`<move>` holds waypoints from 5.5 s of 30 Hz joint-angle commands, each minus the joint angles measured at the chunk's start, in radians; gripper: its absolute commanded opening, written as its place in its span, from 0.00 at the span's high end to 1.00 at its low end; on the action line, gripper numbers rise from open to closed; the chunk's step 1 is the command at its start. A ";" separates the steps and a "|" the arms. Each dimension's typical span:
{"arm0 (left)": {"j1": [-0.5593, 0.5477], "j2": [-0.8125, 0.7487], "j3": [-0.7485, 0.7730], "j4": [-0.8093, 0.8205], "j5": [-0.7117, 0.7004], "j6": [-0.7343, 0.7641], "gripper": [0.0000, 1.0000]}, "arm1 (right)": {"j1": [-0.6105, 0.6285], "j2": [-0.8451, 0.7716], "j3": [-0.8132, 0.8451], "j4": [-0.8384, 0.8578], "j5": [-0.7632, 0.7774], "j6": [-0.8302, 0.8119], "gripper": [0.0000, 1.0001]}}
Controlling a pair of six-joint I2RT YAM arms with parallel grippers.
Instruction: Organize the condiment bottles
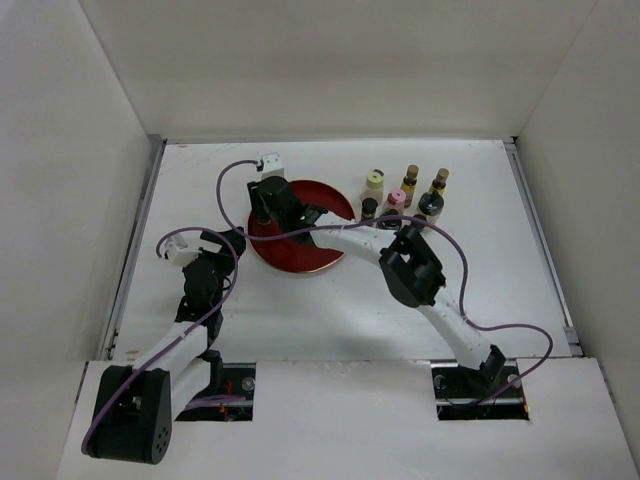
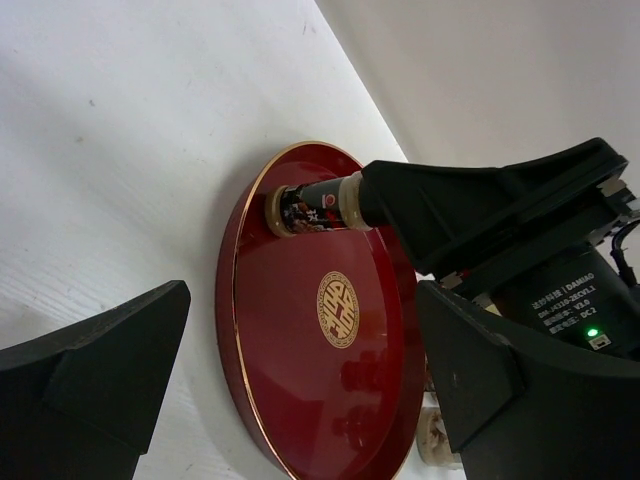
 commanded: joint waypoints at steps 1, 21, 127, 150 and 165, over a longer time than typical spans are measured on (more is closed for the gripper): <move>-0.003 0.001 0.008 0.037 0.010 -0.003 0.00 | 0.010 0.009 0.050 0.024 0.008 0.001 0.60; -0.008 0.004 0.009 0.038 0.013 -0.002 0.00 | 0.013 -0.325 -0.253 0.200 -0.002 0.030 0.20; -0.026 0.045 0.008 0.080 0.014 -0.009 0.00 | -0.114 -0.102 -0.097 0.117 0.016 -0.010 0.26; -0.020 0.050 0.009 0.080 0.014 -0.003 0.00 | -0.249 -0.715 -0.841 0.254 0.070 0.028 0.56; -0.012 0.045 0.009 0.080 0.022 -0.006 0.00 | -0.332 -0.680 -0.895 0.168 0.007 0.024 0.24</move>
